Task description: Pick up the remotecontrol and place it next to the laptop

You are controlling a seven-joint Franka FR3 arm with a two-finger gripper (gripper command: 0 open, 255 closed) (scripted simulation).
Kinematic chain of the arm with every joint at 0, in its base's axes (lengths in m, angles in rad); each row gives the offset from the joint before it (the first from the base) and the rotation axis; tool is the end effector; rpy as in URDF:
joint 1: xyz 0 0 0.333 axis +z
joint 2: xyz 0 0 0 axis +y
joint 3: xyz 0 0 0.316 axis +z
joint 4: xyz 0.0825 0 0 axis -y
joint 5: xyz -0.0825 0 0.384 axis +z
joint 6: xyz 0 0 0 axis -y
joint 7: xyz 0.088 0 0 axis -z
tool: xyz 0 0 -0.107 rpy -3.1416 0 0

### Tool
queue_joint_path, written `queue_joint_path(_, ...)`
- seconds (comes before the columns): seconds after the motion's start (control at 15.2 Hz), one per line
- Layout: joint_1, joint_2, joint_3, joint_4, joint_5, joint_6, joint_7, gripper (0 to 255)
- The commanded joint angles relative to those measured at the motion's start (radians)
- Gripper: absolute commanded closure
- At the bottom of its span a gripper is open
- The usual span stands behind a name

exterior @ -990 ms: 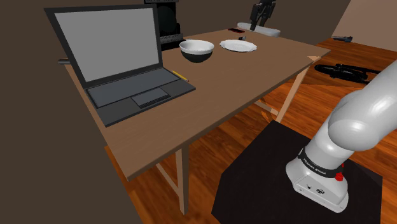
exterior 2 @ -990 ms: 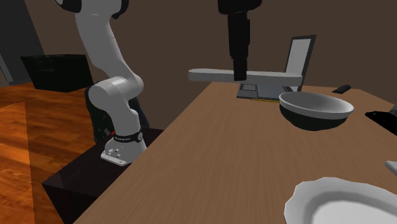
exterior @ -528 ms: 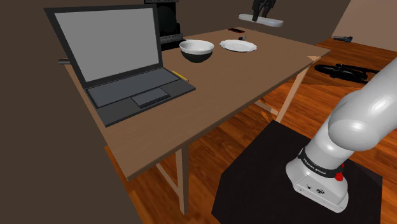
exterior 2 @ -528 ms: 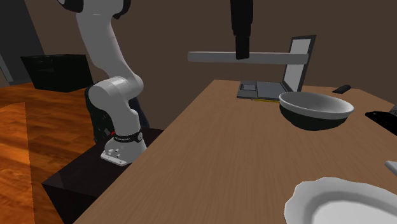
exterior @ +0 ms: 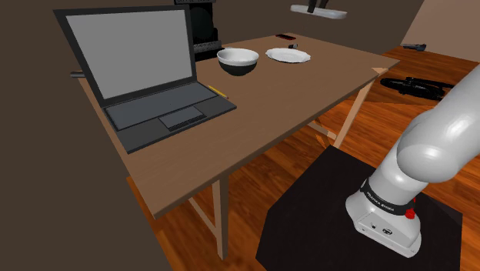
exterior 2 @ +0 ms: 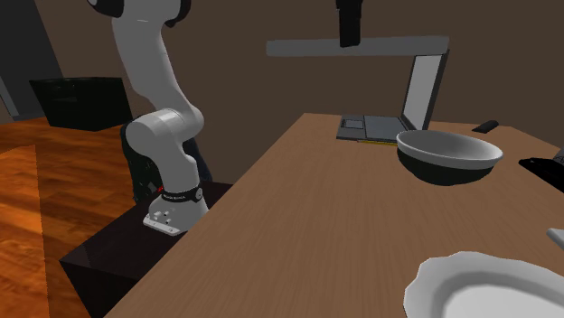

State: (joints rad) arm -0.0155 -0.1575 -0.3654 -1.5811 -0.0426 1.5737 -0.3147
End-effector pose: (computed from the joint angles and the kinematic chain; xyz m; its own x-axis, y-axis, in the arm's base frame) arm 0.4617 -0.2096 0.6974 0.9884 -0.0661 0.1366 -0.0708 -0.9970 0.0299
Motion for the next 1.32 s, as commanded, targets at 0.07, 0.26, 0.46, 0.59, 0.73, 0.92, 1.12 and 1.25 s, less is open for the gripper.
queue_joint_path(0.07, -0.001, 0.020, -0.004, 0.066, 0.007, -0.047, -0.007, 255)
queue_joint_path(0.26, -0.002, 0.045, -0.009, 0.136, 0.017, -0.094, -0.013, 255)
queue_joint_path(0.46, -0.004, 0.074, -0.015, 0.213, 0.028, -0.143, -0.021, 255)
queue_joint_path(0.59, -0.007, 0.096, -0.020, 0.267, 0.037, -0.177, -0.027, 255)
queue_joint_path(0.73, -0.011, 0.121, -0.025, 0.326, 0.048, -0.214, -0.033, 255)
queue_joint_path(0.92, -0.020, 0.165, -0.036, 0.425, 0.068, -0.272, -0.044, 255)
queue_joint_path(1.12, 0.014, 0.111, -0.001, 0.374, 0.038, -0.270, 0.013, 255)
queue_joint_path(1.25, 0.044, 0.057, 0.036, 0.313, 0.012, -0.260, 0.071, 255)
